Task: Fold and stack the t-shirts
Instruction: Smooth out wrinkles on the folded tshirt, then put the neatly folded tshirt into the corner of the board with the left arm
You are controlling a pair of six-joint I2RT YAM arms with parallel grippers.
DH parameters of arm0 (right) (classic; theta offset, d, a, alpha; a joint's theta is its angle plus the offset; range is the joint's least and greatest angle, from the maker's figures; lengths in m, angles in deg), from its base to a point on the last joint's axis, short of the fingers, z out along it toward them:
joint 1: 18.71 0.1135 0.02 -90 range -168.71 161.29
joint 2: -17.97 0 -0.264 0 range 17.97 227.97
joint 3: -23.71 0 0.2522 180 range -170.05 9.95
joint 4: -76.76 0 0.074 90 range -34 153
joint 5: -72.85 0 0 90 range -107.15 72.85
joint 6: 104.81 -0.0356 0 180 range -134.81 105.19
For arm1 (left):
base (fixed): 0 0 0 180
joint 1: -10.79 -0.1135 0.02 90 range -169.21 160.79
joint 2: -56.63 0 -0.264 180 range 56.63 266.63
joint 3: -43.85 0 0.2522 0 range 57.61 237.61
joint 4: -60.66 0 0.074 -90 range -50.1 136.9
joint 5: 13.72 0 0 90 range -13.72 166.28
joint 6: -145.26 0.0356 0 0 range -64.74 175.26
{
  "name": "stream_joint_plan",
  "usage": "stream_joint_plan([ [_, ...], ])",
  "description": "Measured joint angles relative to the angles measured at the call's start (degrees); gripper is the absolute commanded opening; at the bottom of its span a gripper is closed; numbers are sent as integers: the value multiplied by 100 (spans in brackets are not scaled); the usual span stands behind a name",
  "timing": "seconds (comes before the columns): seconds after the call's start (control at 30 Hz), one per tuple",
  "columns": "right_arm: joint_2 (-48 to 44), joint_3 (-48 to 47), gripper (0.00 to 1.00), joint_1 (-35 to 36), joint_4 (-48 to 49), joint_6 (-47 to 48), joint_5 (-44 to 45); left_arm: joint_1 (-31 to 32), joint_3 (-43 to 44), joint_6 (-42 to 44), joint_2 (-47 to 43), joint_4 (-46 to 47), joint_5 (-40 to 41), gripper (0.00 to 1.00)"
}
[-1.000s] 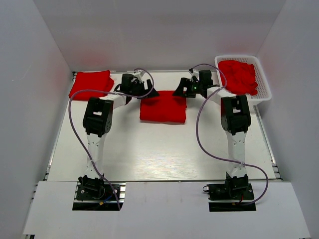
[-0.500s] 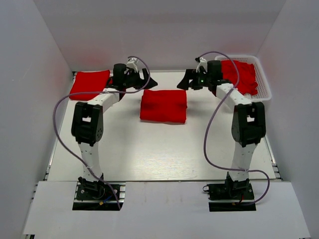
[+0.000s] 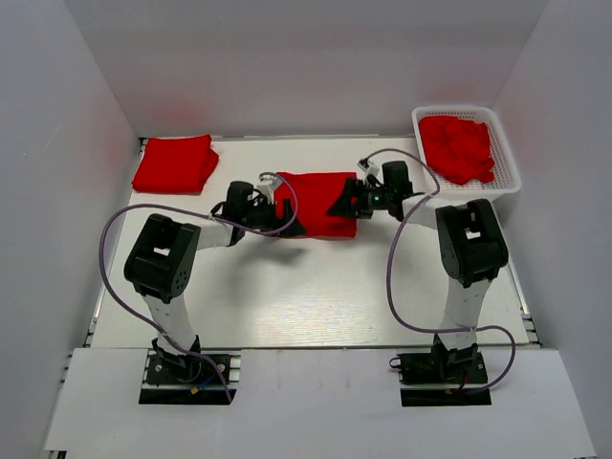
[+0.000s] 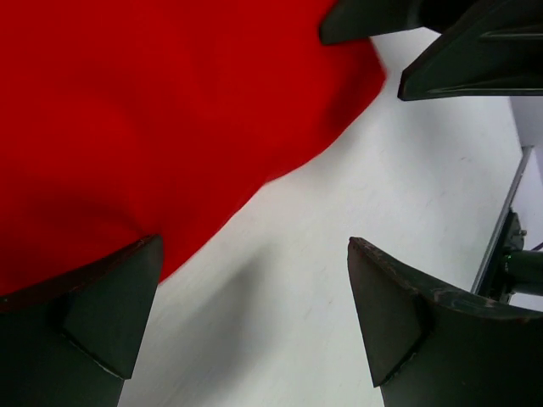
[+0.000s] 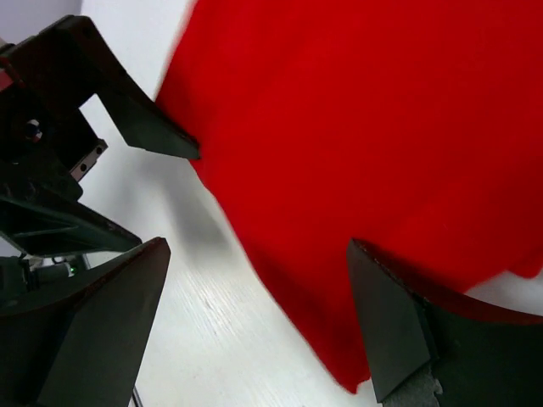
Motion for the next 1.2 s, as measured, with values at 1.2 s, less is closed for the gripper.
stream_joint_plan([
  [1.2, -3036, 1220, 90, -68, -1349, 621, 2629, -210, 2931, 793, 1233, -3512, 3112, 100],
])
